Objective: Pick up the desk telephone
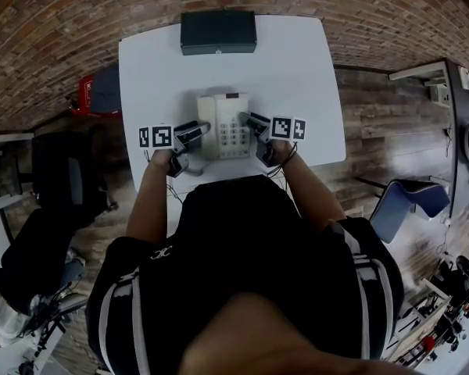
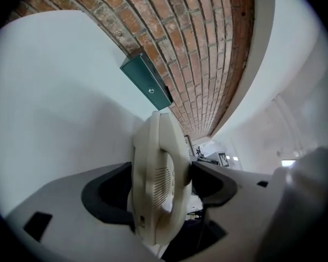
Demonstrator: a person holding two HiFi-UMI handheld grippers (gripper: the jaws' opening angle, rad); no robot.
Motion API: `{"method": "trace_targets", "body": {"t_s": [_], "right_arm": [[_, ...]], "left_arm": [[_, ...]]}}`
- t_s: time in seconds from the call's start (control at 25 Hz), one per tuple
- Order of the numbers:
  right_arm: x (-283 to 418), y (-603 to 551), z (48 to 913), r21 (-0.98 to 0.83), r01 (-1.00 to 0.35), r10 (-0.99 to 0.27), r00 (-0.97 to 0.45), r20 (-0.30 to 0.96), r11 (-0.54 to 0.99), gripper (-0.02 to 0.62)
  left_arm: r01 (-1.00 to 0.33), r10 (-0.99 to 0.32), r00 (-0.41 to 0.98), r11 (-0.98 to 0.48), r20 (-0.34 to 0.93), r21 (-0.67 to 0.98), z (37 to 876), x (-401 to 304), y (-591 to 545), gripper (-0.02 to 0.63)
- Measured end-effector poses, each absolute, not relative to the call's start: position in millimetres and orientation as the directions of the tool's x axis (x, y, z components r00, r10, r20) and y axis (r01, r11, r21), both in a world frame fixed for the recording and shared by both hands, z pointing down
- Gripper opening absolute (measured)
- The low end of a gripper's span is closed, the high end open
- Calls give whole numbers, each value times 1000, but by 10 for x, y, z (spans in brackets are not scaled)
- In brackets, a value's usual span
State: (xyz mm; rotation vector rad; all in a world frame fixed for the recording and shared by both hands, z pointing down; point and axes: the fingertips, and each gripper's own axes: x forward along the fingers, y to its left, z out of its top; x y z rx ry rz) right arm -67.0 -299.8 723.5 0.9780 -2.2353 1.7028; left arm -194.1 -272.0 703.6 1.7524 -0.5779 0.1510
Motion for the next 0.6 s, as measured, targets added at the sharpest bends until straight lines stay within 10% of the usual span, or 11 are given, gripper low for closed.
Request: {"method": "trace_targets", "body": {"t_s": [0.6], "right_arm": [[-710,-2999,7250,-832,-539,-364,-807,466,129,196]], "left_arm": [[-376,-177,919,-129,351,918,7058,-1847,-2809,328]]}}
